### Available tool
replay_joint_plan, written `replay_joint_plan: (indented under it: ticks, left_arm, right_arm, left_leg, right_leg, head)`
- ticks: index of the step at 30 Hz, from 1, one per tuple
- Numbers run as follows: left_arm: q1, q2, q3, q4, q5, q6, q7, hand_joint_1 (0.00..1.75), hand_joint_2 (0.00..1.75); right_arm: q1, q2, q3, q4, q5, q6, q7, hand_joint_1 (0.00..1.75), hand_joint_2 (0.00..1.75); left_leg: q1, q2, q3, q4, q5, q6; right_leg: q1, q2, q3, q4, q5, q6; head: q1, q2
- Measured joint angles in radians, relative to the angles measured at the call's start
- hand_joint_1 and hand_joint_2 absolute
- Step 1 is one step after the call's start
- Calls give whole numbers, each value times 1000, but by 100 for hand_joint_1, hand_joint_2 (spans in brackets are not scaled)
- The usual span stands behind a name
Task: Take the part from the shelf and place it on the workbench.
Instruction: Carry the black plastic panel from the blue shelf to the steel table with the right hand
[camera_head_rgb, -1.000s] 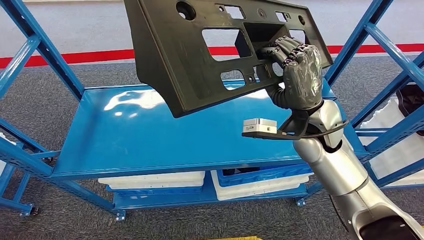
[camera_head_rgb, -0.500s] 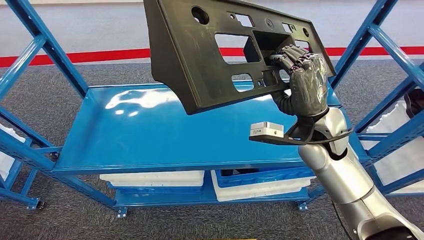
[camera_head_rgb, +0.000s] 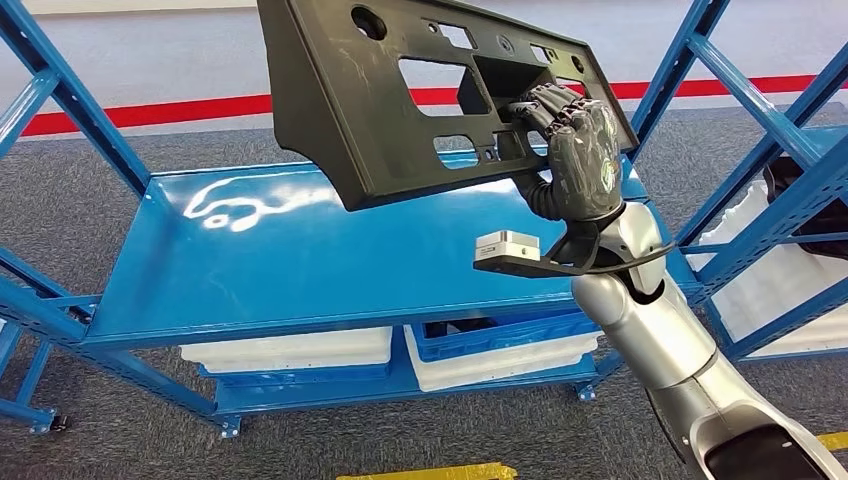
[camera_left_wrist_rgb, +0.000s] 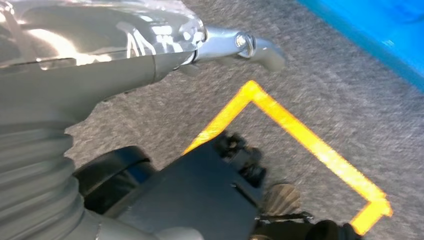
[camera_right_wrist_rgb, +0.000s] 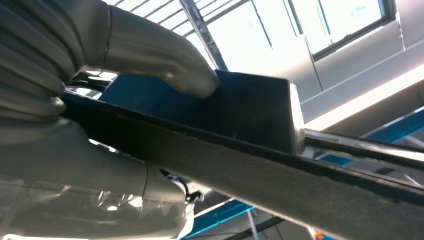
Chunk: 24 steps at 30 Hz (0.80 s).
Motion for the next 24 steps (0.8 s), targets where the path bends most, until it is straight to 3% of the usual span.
replay_joint_plan:
  ticks: [2,3,6,8,9,10,12,14,16,18,20,22,23,24]
  left_arm:
    - [-1,0,0,0,-2,0,2,0,175]
    - [-1,0,0,0,-3,0,2,0,175]
    - [-1,0,0,0,-6,1,6,0,175]
    - [0,1,0,0,-8,1,7,0,175]
    - [0,1,0,0,-8,1,8,0,175]
    - [0,1,-1,0,-9,0,8,0,175]
    - [0,1,-1,0,-10,0,8,0,175]
    - [-1,1,-1,0,-10,-1,7,0,175]
    - [-1,2,-1,0,-10,-1,7,0,175]
    - [0,3,-1,0,-10,-1,7,0,175]
    - [0,5,-1,0,-10,0,7,0,175]
    - [0,6,-1,0,-8,0,6,0,175]
    - [0,7,-1,0,-7,0,6,0,175]
    - [0,8,-1,0,-6,0,5,0,175]
  right_arm:
    - [1,0,-2,1,-1,-1,-1,175,175]
    - [2,-1,-3,2,-2,-2,-3,175,175]
    - [9,-3,-5,4,-3,-3,-6,175,175]
    - [19,-4,-6,4,-3,-4,-7,175,175]
    - [23,-4,-6,4,-3,-4,-7,175,175]
    - [26,-4,-6,4,-3,-4,-7,175,175]
    - [27,-4,-7,4,-3,-5,-7,175,175]
    - [28,-4,-8,4,-2,-6,-9,175,175]
    - [31,-4,-11,4,-2,-7,-10,175,175]
    - [34,-3,-13,4,0,-9,-11,175,175]
    - [37,-3,-13,4,1,-11,-12,175,175]
    - [42,-2,-13,4,4,-12,-13,175,175]
    - [45,-2,-13,4,6,-13,-13,175,175]
    - [49,-1,-13,4,7,-13,-14,175,175]
  left_leg:
    - [1,1,-7,-5,8,15]
    - [2,2,-11,-8,14,24]
    - [1,4,-31,-11,32,41]
    - [-1,4,-46,-10,42,43]
    - [-2,4,-52,-10,47,43]
    - [-2,4,-57,-9,52,41]
    - [-3,3,-66,-6,59,35]
    - [-5,3,-71,-5,68,25]
    - [-6,2,-75,-8,79,13]
    - [-4,2,-85,10,60,3]
    - [0,2,-116,99,-14,-3]
    - [3,2,-152,229,-88,-8]
    - [6,2,-155,266,-103,-10]
    - [9,3,-140,266,-99,-12]
  right_leg:
    - [0,0,-5,3,-3,10]
    - [0,0,-14,20,-21,14]
    - [1,0,-76,179,-127,16]
    - [2,0,-98,261,-155,17]
    - [2,0,-83,250,-141,16]
    - [3,0,-50,201,-115,15]
    - [6,0,35,63,-71,11]
    - [12,1,75,-8,-60,4]
    - [12,1,69,-12,-54,-4]
    - [6,-1,58,-15,-42,-16]
    - [1,-4,44,-18,-27,-27]
    - [2,-6,27,-17,-14,-32]
    - [1,-7,18,-16,-7,-31]
    - [1,-7,9,-16,0,-29]
  head:
    - [1,0]
    - [4,0]
    - [26,0]
    - [39,0]
    - [45,0]
    - [50,0]
    - [58,0]
    - [59,0]
    - [56,0]
    - [51,0]
    - [38,0]
    - [25,0]
    - [21,0]
    - [17,0]
